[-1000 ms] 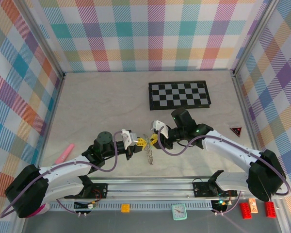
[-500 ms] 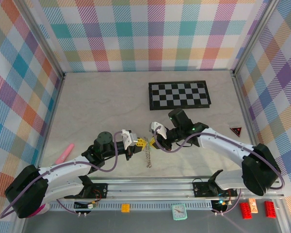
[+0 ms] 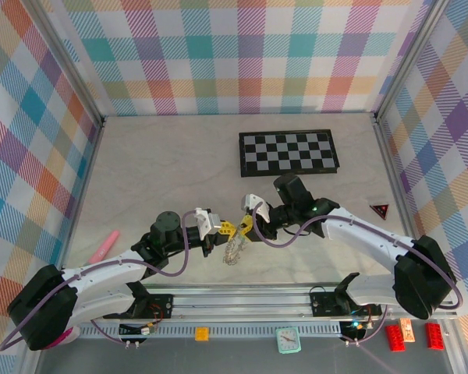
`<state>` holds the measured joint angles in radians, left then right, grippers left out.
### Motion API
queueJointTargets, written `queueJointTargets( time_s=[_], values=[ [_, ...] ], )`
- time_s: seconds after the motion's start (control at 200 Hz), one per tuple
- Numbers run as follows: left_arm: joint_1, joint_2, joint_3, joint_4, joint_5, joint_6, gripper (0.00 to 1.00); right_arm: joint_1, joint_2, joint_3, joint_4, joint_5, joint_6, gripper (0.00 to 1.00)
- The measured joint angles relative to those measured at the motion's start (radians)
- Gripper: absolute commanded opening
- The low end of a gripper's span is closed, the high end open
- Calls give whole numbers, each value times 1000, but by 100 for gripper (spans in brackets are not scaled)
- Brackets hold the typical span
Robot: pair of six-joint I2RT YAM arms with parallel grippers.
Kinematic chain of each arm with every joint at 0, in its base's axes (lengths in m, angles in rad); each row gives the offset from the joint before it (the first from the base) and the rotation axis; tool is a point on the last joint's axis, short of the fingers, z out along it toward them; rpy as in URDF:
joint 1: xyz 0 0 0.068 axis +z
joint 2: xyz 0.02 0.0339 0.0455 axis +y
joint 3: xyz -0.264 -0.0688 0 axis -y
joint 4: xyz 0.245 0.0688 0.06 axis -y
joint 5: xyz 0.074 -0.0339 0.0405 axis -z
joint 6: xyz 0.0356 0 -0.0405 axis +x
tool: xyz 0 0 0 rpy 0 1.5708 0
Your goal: Put the keys on the keyring
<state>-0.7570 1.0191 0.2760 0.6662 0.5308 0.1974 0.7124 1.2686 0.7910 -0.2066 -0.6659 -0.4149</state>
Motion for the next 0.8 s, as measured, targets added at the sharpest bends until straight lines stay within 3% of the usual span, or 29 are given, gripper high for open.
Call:
queueJointTargets(
  time_s=[0.26, 0.425, 0.47, 0.585, 0.8],
  values=[
    [0, 1, 0, 3, 0, 0, 0, 0, 31, 0, 60, -45, 39, 17],
    [1, 5, -1, 7, -16, -6, 0, 0, 48, -1, 72, -75, 49, 0],
    [1, 6, -2, 8, -19, -8, 0, -1, 48, -2, 74, -77, 51, 0],
    [1, 6, -1, 5, -32, -16, 27, -1, 48, -2, 69, -72, 41, 0],
    [0, -50, 52, -160, -46, 32, 33, 2, 45, 40, -80, 25, -35, 0]
  ],
)
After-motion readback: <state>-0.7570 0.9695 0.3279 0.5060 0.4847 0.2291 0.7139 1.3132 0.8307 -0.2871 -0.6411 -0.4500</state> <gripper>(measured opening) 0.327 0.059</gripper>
